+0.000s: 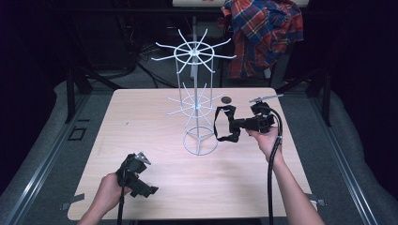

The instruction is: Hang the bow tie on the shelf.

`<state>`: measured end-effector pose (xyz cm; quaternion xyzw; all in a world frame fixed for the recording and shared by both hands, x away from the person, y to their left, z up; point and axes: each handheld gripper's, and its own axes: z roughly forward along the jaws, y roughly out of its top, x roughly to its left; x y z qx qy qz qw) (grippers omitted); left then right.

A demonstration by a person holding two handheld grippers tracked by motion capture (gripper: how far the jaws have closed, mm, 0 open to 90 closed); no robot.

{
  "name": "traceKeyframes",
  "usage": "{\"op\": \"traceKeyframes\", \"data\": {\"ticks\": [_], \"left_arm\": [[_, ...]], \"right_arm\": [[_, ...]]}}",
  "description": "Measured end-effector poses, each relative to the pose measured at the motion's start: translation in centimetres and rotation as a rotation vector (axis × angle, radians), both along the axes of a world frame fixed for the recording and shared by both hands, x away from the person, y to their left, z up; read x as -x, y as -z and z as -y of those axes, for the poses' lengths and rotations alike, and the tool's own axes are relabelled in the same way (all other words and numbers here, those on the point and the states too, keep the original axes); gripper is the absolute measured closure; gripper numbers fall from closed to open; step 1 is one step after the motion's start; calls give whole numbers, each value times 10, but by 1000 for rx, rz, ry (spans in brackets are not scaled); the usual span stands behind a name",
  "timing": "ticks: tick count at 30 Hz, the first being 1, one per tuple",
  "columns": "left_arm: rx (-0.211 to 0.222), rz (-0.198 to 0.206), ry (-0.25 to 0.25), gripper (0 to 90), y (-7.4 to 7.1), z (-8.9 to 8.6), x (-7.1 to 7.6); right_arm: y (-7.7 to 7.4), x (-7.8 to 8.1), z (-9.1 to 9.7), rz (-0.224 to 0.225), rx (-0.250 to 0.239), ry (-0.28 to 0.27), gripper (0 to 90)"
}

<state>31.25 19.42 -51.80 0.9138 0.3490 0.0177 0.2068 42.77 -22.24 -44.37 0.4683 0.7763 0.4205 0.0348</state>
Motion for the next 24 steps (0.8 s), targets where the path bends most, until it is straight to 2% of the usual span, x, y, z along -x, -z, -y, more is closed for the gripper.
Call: {"op": "traceKeyframes", "data": {"ticks": [24], "left_arm": [[1,-1,4,2,0,0,0]], "right_arm": [[20,-7,-21,-59,45,-56,770]]}}
